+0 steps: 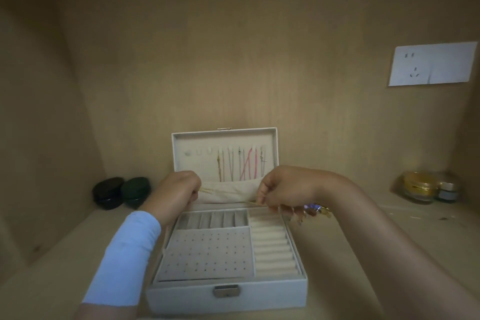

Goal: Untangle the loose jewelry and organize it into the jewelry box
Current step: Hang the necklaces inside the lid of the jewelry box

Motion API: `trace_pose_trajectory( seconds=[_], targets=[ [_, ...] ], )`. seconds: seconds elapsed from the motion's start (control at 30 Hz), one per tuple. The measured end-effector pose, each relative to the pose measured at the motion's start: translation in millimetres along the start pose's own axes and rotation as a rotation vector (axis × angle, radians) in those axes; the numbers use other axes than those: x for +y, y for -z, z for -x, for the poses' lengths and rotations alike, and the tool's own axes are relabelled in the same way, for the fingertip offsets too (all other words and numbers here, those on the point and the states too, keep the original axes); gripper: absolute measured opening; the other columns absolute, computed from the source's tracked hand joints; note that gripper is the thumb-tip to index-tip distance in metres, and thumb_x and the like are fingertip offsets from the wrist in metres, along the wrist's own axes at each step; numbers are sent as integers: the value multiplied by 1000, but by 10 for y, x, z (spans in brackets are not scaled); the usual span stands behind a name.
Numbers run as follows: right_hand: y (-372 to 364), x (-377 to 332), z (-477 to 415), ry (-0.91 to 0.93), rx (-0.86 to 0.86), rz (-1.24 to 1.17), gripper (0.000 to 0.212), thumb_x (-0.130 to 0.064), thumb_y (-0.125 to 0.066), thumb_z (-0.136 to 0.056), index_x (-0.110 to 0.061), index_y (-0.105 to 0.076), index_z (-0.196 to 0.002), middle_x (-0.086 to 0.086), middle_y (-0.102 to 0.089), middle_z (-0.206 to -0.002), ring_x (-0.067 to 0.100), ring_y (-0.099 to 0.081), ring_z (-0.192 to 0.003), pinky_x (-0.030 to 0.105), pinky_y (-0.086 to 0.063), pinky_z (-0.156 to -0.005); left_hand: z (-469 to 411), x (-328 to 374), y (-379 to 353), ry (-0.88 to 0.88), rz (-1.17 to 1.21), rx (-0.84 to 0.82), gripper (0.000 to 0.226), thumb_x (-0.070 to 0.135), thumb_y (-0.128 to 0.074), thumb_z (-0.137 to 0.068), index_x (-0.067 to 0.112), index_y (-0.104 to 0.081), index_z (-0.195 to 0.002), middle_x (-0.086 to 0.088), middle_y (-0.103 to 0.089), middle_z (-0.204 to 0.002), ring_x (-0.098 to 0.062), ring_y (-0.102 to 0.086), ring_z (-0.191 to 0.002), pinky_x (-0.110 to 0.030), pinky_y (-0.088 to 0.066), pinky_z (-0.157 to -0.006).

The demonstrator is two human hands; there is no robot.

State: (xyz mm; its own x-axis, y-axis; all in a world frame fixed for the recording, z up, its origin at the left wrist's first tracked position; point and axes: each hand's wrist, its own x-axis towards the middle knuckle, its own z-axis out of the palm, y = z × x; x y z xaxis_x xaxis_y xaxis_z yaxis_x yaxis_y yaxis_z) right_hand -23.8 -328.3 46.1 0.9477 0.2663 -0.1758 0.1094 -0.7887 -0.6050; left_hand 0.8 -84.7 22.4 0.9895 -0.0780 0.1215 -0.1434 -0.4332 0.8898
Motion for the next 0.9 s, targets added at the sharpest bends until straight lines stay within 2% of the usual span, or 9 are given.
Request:
trace_pose_trajectory(
  seconds=[0.07, 0.2, 0.4, 0.5, 0.6, 0.67, 0.7, 0.77, 0.9],
  targets=[
    [-86, -86, -124, 22, -6, -8, 17, -9, -57, -93, -16, -72, -93, -1, -66, -69, 14, -54, -47, 25, -49, -45, 24, -110, 98, -38, -12, 33, 25, 16, -48, -78, 18, -38, -55, 5, -39, -48, -17, -32, -51, -30, -25, -56],
    [-229, -216, -309, 113, 6, -136, 12, -15, -67, -93, -13, -73, -82, 6, -65, -72, 16, -54, -48, 26, -49, -48, 80, -231, 255, -75, -13, 53, 25, 7, -48, -91, 11, -52, -66, -2, -51, -55, -19, -44, -50, -25, -34, -52],
    [-310, -356, -448, 228, 56, -328, 16, -12, -57, -98, -7, -73, -96, 5, -65, -72, 12, -54, -49, 26, -45, -46, 122, -231, 319, -32, 170, -80, 19, 2, -47, -94, 6, -56, -78, -8, -65, -67, -24, -58, -53, -25, -45, -46],
    [-277, -343, -433, 236, 52, -372, 18, -13, -56, -99, -12, -72, -90, 5, -70, -75, 15, -61, -59, 27, -49, -57, 119, -222, 305, 5, 222, -128, 19, 4, -49, -96, 7, -58, -80, -11, -71, -78, -26, -64, -64, -29, -52, -53],
    [-206, -335, -382, 282, 98, -352, 18, -11, -57, -98, -11, -73, -90, 11, -76, -89, 7, -66, -73, 17, -47, -69, 113, -233, 290, 2, 206, -145, 16, 8, -55, -95, 6, -65, -82, -11, -73, -92, -21, -67, -76, -32, -58, -67],
    [-174, -343, -360, 301, 128, -381, 19, -10, -54, -98, -8, -72, -92, 12, -77, -91, 10, -67, -79, 23, -48, -79, 98, -239, 269, -3, 229, -131, 17, 9, -54, -95, 4, -68, -88, -10, -74, -99, -21, -69, -88, -32, -60, -76],
    [-170, -346, -354, 311, 139, -417, 19, -10, -53, -98, -7, -71, -92, 12, -76, -87, 14, -68, -79, 31, -48, -83, 90, -238, 256, -2, 263, -121, 18, 9, -52, -96, 3, -67, -89, -11, -73, -100, -22, -70, -92, -32, -60, -78],
    [-179, -350, -357, 324, 152, -514, 20, -9, -50, -99, -6, -68, -89, 12, -70, -73, 23, -66, -73, 40, -52, -81, 91, -230, 229, 10, 372, -124, 20, 8, -48, -98, 4, -63, -85, -12, -72, -92, -25, -70, -88, -33, -59, -78],
    [-212, -355, -373, 302, 158, -618, 25, -10, -45, -99, -8, -60, -80, 8, -51, -57, 25, -50, -52, 42, -52, -66, 113, -197, 180, 17, 598, -231, 21, 10, -44, -99, 10, -53, -80, -8, -55, -65, -25, -59, -65, -32, -52, -62]
  ],
)
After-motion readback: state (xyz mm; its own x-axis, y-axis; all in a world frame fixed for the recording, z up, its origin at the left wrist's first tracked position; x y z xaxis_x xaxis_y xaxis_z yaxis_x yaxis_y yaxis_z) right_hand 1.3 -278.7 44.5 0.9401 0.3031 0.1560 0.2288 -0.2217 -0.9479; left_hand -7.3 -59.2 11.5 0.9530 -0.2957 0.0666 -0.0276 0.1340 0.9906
